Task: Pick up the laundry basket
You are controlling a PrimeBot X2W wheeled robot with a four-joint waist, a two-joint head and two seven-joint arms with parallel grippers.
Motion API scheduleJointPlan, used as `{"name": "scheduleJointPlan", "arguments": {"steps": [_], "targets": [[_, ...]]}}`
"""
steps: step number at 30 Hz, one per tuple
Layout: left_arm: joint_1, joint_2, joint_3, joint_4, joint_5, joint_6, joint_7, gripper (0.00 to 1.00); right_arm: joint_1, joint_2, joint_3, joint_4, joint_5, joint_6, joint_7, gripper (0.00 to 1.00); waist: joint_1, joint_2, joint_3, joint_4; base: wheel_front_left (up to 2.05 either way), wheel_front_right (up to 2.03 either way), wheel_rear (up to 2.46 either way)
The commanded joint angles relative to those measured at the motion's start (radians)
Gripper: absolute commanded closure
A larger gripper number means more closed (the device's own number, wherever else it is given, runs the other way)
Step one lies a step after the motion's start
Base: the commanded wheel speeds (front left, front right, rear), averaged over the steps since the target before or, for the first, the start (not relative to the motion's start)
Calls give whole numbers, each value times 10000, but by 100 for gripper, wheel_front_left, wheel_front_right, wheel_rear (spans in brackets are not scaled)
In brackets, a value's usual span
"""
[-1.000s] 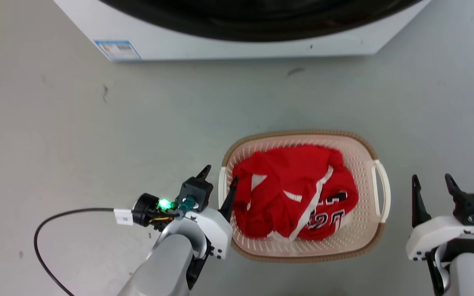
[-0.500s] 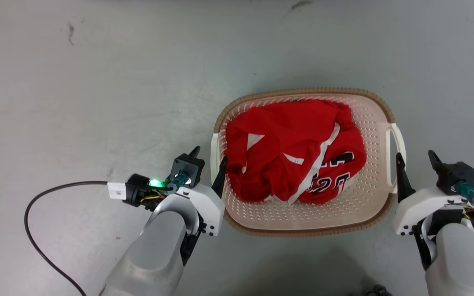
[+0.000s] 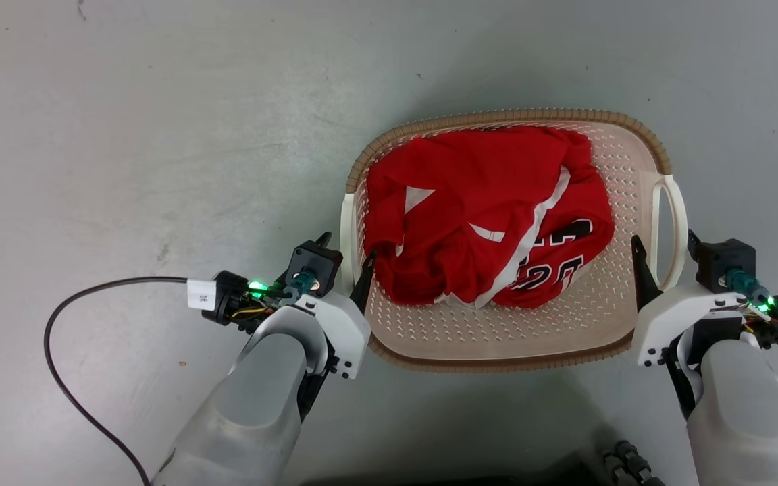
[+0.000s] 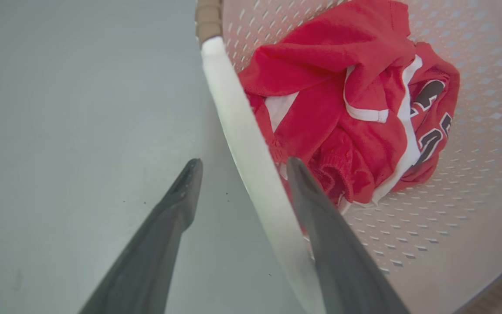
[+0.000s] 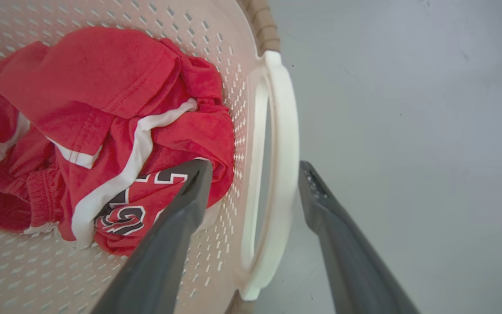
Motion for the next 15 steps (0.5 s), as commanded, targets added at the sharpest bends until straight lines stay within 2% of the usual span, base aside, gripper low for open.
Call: {"name": "scheduleJointPlan", "arguments": {"steps": [1,13,14,15], "targets": [[-201,9,-69,100,-12,38,-26,0,-208,2,-32,111,-78,-7,-20,0,-1,0,86,0,0,0,0],[-646,38,-385,711,-192,123,-17,0,-947,4,-267,802,-262,-7,-20,0,-1,0,643,-3,0,0,0],[-662,40,-401,770,-231,123,-17,0,-970,2,-279,856,-243,-7,-20,18,-1,0,660,-9,0,0,0],[-700,40,-451,822,-232,80,-15,0,-1010,2,-291,900,-236,-7,-20,74,-1,0,676,-14,0,0,0]]}}
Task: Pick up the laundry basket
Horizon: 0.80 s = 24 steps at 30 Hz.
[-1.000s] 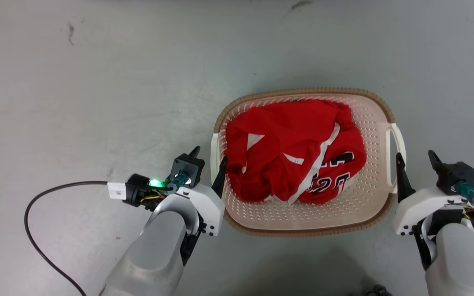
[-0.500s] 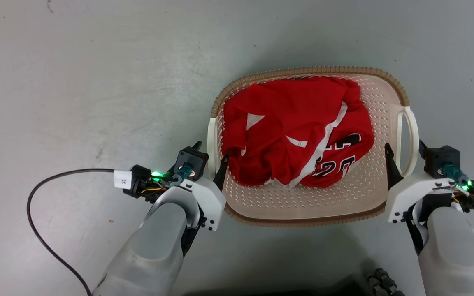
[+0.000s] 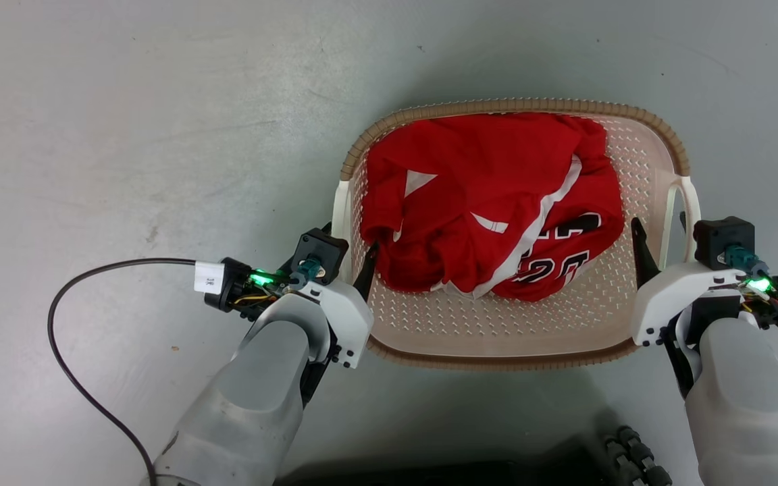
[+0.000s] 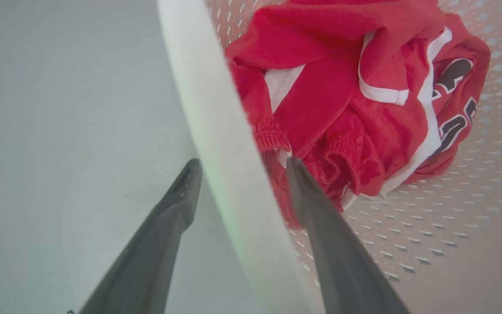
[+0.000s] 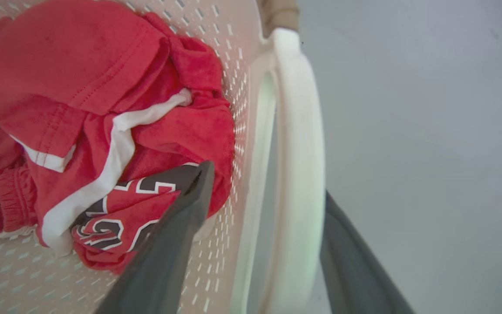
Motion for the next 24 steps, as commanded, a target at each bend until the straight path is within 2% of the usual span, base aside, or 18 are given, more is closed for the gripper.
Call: {"name": "scheduleJointPlan", "arguments": {"steps": [1,2,3,14,24], "targets": [[-145,74,-49,141,-9,29,-1,31,-189,2,-45,107,54,-7,-20,100,-1,0,27,-5,0,0,0],[-169,72,-64,144,-24,23,-1,89,-217,4,-65,266,115,-7,-19,100,-1,0,29,-2,0,0,0],[-188,72,-83,137,-25,12,-1,100,-261,4,-72,348,112,-7,-20,100,-1,0,27,-3,0,0,0],[138,72,-309,57,-285,-143,-38,100,108,-107,3,771,-153,-27,-10,100,-1,0,-778,87,0,0,0],[995,62,-523,333,-1197,-171,-40,100,694,-92,570,1375,-268,-24,-8,100,-1,0,-2784,301,0,0,0]]}}
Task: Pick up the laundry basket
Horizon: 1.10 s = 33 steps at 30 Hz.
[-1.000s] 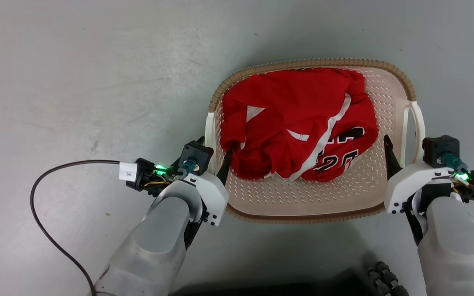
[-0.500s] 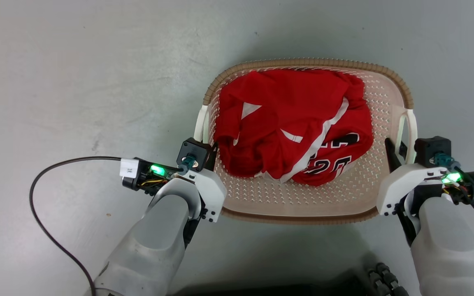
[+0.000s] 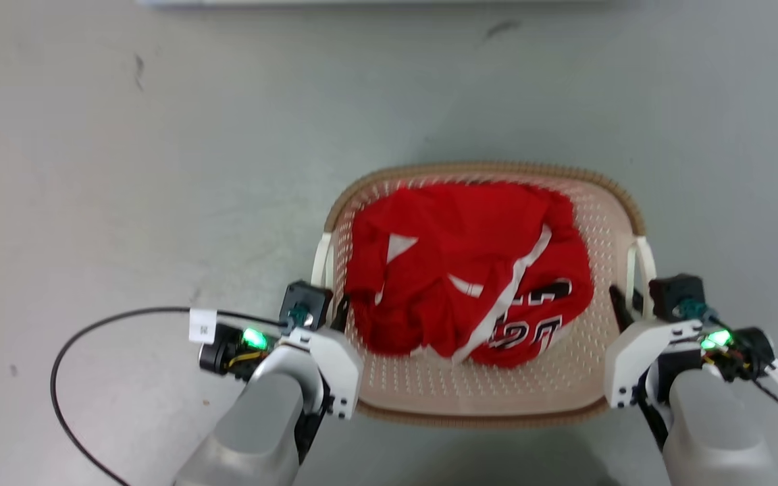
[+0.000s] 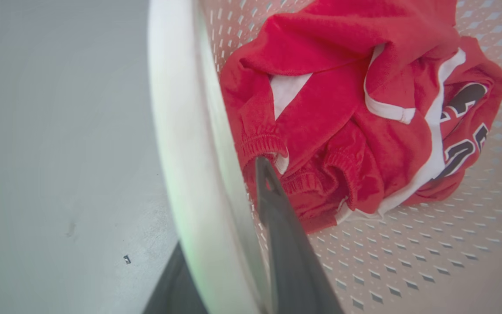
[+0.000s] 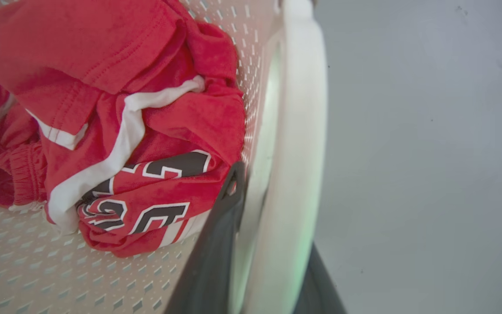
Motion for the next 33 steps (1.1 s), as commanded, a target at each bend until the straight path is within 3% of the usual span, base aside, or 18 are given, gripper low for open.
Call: {"name": "scheduleJointPlan", "arguments": {"steps": [1,20,33], "targets": [[225,40,-93,91,-105,-117,-90,100,260,-209,149,133,-49,-45,6,100,0,0,-947,106,0,0,0],[978,37,-861,1666,-1709,-644,320,100,765,-175,2427,1840,923,-28,23,100,0,0,-4620,343,0,0,0],[784,31,-1327,2104,-2052,-912,1671,100,864,-157,4386,2262,2330,-14,1572,100,0,0,-6263,448,0,0,0]]}}
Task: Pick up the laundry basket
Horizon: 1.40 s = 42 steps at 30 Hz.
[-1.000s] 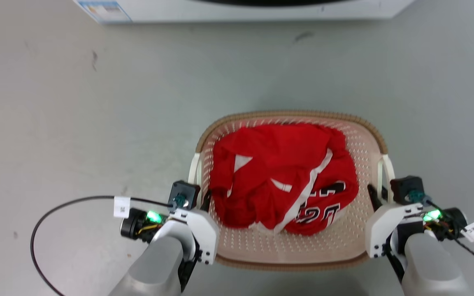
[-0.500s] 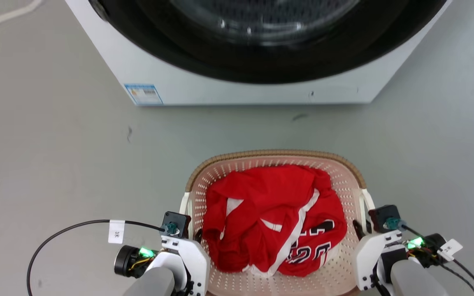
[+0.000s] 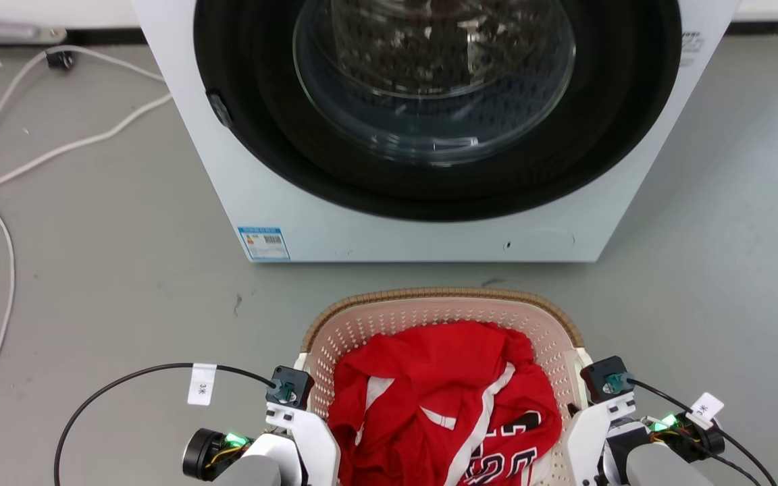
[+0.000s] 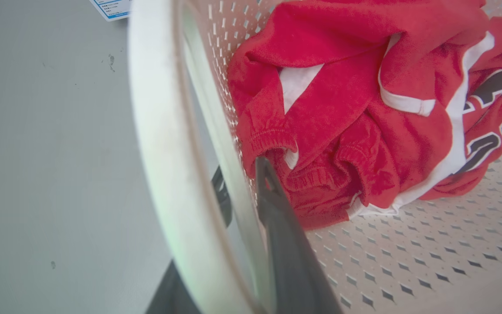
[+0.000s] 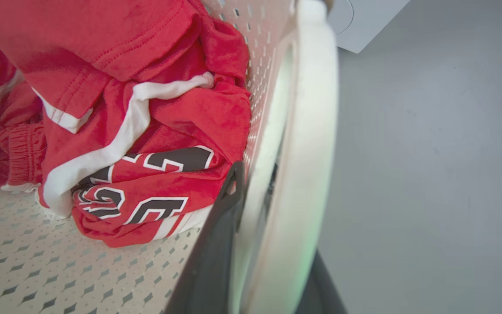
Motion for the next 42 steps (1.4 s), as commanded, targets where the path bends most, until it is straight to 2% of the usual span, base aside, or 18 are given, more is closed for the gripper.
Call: {"name": "scheduleJointPlan", "arguments": {"steps": [1,9,26,42], "targets": [[-214,24,-97,-48,-14,-122,67,100,204,-91,359,81,112,16,217,100,2,-1,-392,56,0,0,0],[-135,88,-258,-1,-189,-166,617,100,388,-82,1046,121,873,18,1063,100,2,-1,-1016,139,0,0,0],[-214,358,-1115,-586,-1300,-187,2774,100,125,-57,2736,-27,2692,21,2723,100,2,-1,-1693,19,0,0,0],[-248,591,-1751,-664,-2003,-188,2902,100,3,-53,3406,71,3394,27,2901,100,2,-1,-1782,-7,0,0,0]]}}
